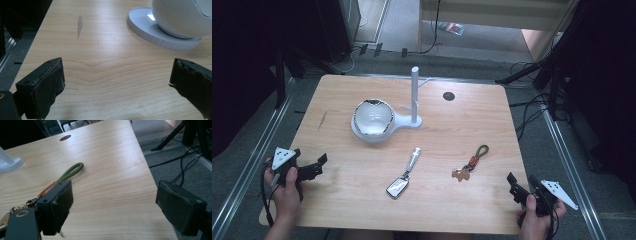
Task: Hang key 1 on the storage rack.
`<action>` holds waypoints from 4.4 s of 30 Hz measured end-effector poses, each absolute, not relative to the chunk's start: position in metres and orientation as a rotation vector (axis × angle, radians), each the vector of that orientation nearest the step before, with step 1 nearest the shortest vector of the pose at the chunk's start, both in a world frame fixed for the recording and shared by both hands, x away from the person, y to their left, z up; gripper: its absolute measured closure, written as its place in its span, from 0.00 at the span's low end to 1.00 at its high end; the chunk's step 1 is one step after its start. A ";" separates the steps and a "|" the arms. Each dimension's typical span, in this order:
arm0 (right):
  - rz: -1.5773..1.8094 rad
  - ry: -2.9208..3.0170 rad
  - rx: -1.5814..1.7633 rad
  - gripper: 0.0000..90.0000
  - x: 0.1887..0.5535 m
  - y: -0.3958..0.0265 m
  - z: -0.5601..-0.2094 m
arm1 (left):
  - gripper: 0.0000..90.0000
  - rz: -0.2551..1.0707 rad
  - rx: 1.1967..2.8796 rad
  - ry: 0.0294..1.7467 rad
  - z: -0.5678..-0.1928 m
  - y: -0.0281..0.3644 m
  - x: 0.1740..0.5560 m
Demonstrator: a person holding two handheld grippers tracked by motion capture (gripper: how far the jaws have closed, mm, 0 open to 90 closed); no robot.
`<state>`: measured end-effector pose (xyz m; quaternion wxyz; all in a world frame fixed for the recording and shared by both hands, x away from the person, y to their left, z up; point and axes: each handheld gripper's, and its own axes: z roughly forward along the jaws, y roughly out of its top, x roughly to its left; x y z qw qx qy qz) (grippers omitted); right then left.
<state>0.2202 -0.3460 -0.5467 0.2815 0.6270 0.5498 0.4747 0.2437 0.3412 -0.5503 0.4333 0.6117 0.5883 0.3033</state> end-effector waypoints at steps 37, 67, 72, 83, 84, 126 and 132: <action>0.964 1.881 1.704 0.22 0.246 -0.293 -0.507 | 0.00 0.738 1.538 1.452 -0.550 0.342 0.244; 0.580 2.147 1.833 0.16 0.294 -0.255 -0.490 | 0.00 0.731 1.526 1.454 -0.551 0.343 0.243; 0.513 2.177 1.848 0.16 0.301 -0.248 -0.490 | 0.00 0.738 1.523 1.455 -0.550 0.342 0.243; 0.387 2.184 1.868 0.15 0.315 -0.234 -0.483 | 0.00 0.737 1.522 1.454 -0.550 0.343 0.243; 0.381 2.185 1.870 0.15 0.317 -0.233 -0.483 | 0.00 0.737 1.522 1.454 -0.550 0.343 0.243; 0.204 2.073 2.347 0.52 0.372 -0.201 -0.496 | 0.00 0.727 1.509 1.459 -0.551 0.344 0.244; 0.171 2.055 2.360 0.56 0.378 -0.199 -0.500 | 0.00 0.726 1.506 1.459 -0.551 0.344 0.244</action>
